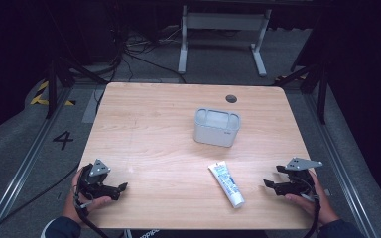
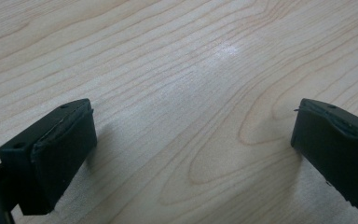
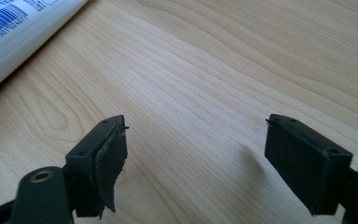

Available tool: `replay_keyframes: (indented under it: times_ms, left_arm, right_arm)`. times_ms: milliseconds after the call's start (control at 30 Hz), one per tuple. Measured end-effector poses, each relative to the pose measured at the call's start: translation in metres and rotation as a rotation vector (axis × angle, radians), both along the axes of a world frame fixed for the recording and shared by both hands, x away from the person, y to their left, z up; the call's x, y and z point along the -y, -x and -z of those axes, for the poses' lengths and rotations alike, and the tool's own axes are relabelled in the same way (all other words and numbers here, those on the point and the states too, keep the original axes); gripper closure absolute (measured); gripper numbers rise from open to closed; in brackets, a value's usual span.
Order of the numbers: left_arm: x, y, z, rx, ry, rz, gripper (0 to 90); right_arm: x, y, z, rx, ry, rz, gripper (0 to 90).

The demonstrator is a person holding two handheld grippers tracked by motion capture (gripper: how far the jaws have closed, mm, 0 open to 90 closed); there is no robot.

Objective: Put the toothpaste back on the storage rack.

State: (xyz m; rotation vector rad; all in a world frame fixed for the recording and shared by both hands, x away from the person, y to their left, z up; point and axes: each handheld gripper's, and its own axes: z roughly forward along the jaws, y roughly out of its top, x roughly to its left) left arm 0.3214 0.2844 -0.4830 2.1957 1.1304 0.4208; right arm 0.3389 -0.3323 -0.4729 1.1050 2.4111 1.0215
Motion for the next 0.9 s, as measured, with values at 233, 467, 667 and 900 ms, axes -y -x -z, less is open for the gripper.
replay_keyframes:
  times_ms: [233,467,667,900]
  left_arm:
    - [0.0,0.0,0.0,0.001,0.0,-0.001,0.5]
    - [0.0,0.001,0.0,0.003,-0.005,-0.003,0.6]
    - [0.0,0.001,0.0,0.003,-0.004,-0.003,0.6]
    - [0.0,0.001,0.0,0.003,-0.005,-0.004,0.6]
  right_arm:
    - [-0.004,0.0,-0.005,-0.011,0.009,-0.008,25.0]
    - [-0.009,0.001,-0.012,-0.004,-0.002,-0.014,25.6]
    - [-0.016,0.001,-0.018,0.005,-0.006,-0.021,25.8]
    - [-0.023,0.003,-0.028,0.002,-0.044,-0.037,25.8]
